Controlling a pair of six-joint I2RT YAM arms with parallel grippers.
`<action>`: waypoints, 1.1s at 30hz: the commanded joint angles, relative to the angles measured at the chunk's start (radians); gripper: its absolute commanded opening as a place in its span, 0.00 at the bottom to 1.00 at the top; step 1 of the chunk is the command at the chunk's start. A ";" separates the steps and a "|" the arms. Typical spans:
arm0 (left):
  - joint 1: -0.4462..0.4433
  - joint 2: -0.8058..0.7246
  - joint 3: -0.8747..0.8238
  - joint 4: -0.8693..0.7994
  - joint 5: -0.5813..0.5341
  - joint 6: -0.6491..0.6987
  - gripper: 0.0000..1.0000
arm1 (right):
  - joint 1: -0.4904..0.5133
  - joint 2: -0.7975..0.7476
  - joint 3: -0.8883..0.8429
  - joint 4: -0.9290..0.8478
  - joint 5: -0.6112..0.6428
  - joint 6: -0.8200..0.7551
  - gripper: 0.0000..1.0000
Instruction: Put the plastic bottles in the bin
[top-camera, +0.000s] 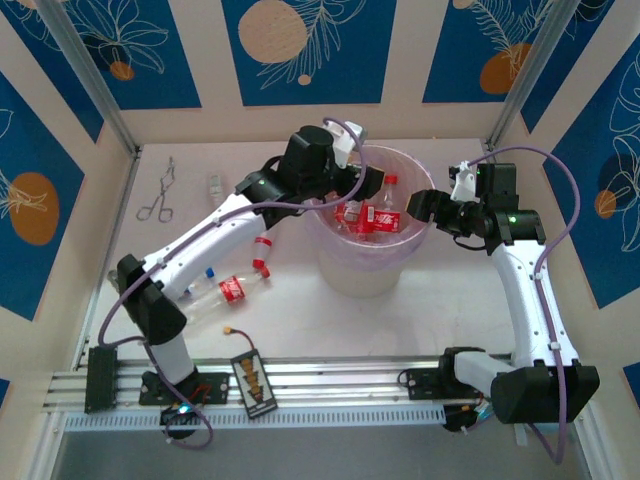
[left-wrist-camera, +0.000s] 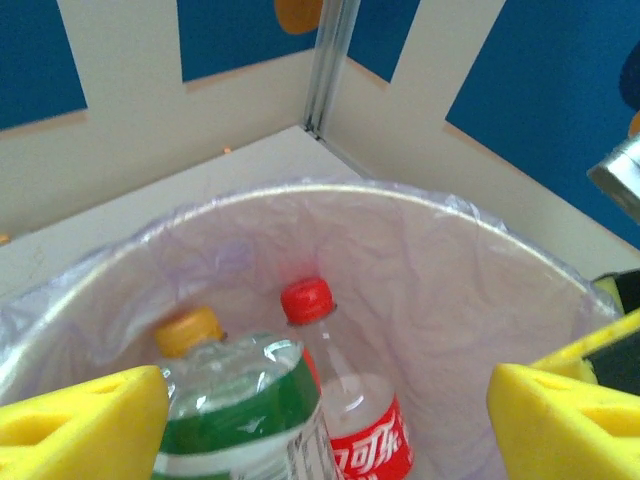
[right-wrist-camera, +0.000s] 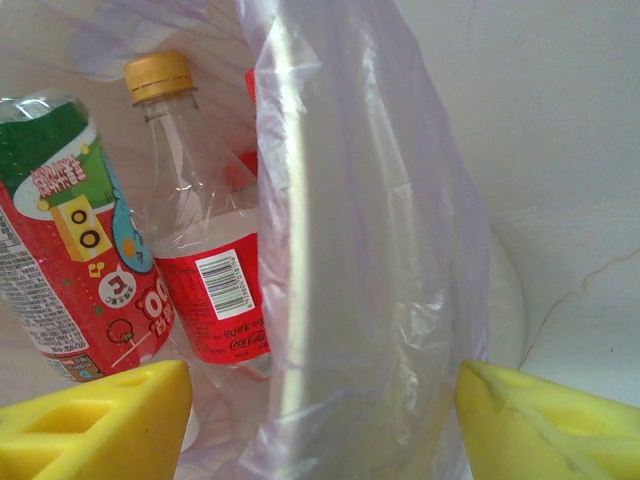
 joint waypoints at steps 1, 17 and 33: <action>-0.005 0.066 0.051 -0.020 -0.023 0.036 0.75 | 0.007 -0.005 0.006 -0.006 -0.002 -0.010 0.71; -0.006 0.075 -0.086 -0.014 -0.062 0.003 0.44 | 0.001 -0.010 -0.012 -0.001 0.003 -0.015 0.71; 0.002 0.132 -0.113 -0.073 -0.146 -0.045 0.51 | 0.001 -0.017 -0.003 0.007 -0.014 -0.003 0.71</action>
